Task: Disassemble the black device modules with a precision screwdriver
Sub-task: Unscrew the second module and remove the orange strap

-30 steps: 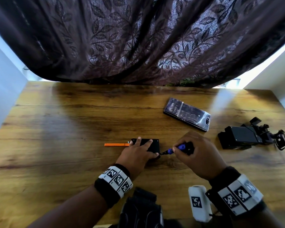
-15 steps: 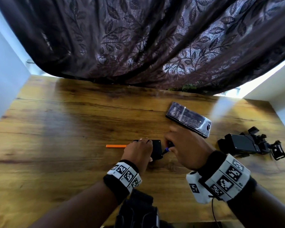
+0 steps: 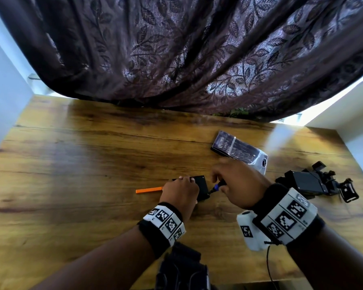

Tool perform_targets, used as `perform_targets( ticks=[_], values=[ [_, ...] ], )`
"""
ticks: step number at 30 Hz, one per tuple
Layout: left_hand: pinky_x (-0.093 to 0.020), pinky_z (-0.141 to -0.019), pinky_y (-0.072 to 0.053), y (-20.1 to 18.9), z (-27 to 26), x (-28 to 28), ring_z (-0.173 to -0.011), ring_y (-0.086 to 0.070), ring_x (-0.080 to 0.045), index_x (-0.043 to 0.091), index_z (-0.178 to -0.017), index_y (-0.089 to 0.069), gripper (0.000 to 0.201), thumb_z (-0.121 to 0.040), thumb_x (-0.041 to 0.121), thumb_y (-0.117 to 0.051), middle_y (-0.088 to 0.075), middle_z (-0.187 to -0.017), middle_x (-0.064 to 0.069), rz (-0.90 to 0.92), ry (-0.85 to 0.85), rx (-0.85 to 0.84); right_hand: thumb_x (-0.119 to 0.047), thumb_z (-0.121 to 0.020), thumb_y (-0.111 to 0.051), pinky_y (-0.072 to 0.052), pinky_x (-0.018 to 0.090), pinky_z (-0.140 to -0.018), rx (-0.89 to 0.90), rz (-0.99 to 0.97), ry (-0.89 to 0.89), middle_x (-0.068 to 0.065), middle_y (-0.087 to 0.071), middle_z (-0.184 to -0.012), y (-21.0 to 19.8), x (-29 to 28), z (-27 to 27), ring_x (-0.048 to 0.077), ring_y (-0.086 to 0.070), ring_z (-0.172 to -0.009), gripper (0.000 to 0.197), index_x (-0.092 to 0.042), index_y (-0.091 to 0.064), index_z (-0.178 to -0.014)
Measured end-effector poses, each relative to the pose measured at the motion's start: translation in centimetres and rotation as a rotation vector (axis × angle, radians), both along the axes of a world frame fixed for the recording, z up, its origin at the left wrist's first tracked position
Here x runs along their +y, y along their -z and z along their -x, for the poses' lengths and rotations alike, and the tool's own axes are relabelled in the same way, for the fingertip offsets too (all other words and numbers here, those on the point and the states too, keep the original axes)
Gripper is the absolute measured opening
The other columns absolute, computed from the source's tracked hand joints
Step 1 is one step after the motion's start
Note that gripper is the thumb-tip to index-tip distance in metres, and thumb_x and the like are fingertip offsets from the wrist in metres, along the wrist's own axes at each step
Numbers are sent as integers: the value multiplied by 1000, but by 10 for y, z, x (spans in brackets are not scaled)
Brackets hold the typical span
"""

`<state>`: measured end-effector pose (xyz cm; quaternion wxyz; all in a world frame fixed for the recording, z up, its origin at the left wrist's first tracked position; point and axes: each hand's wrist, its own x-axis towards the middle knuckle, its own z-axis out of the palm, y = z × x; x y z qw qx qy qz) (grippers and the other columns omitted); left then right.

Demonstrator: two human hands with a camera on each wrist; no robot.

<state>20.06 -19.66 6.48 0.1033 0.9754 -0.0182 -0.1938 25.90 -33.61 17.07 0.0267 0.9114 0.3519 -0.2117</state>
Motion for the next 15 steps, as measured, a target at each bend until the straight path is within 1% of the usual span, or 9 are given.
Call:
perform_targets(
  ticks=[2,4,7,9,10,11,12,13,15],
  values=[
    [-46,-101,-46,0,0,0,-123,-58,-28,7,-141,-49,54,-99,40,-61,-54,-139,-11,-22,31,-18,-16,-88,-71,-46,23,-73,-35,-27,27,-12,-51,-97,4,1,-5,9,-54,-88,13,-25,-63,-92],
    [-49,-109,-41,-1,0,1,-128,-55,-28,7,-142,-48,55,-100,40,-60,-52,-143,-13,-36,46,-15,-25,-91,-70,-42,24,-70,-65,-33,76,-10,-54,-92,9,2,-9,10,-56,-85,8,-24,-64,-87],
    [-50,-110,-41,-3,1,1,-128,-55,-28,7,-141,-48,54,-100,40,-61,-52,-143,-13,-37,47,-16,-38,-97,-63,-44,28,-70,-92,-28,109,-8,-62,-87,13,0,-13,12,-61,-82,18,-23,-67,-88],
    [-49,-109,-42,-4,1,1,-129,-54,-29,7,-142,-48,54,-100,39,-60,-52,-144,-13,-27,48,-16,-40,-96,-64,-48,29,-73,-77,-28,99,-8,-61,-92,11,-3,-14,13,-63,-86,18,-22,-67,-92],
    [-49,-108,-43,-4,2,1,-129,-54,-29,7,-142,-48,53,-100,38,-60,-52,-144,-14,-25,47,-14,-38,-93,-68,-51,29,-76,-62,-30,81,-9,-57,-99,9,-4,-13,12,-62,-89,16,-23,-66,-97],
    [-49,-107,-43,-4,2,1,-129,-54,-29,7,-142,-49,53,-100,38,-60,-52,-144,-14,-25,46,-12,-34,-90,-72,-53,28,-80,-38,-28,61,-10,-50,-105,6,-5,-13,11,-61,-92,18,-24,-65,-103],
    [-49,-107,-44,-5,2,1,-129,-54,-29,6,-142,-49,53,-100,37,-61,-52,-144,-14,-24,44,-13,-28,-87,-74,-53,27,-82,-9,-21,43,-11,-44,-108,5,-6,-14,9,-59,-93,24,-26,-64,-108],
    [-48,-106,-45,-4,3,1,-129,-55,-30,6,-142,-49,53,-100,37,-61,-53,-144,-14,-23,42,-14,-21,-86,-74,-52,24,-82,14,-13,31,-13,-42,-106,3,-6,-15,6,-57,-92,27,-26,-63,-110],
    [-47,-104,-47,-5,3,1,-128,-55,-30,6,-141,-49,53,-100,37,-62,-53,-142,-14,-11,35,-15,-14,-84,-72,-51,22,-77,27,-10,18,-16,-46,-99,1,-5,-16,2,-55,-86,24,-25,-65,-104]
  ],
)
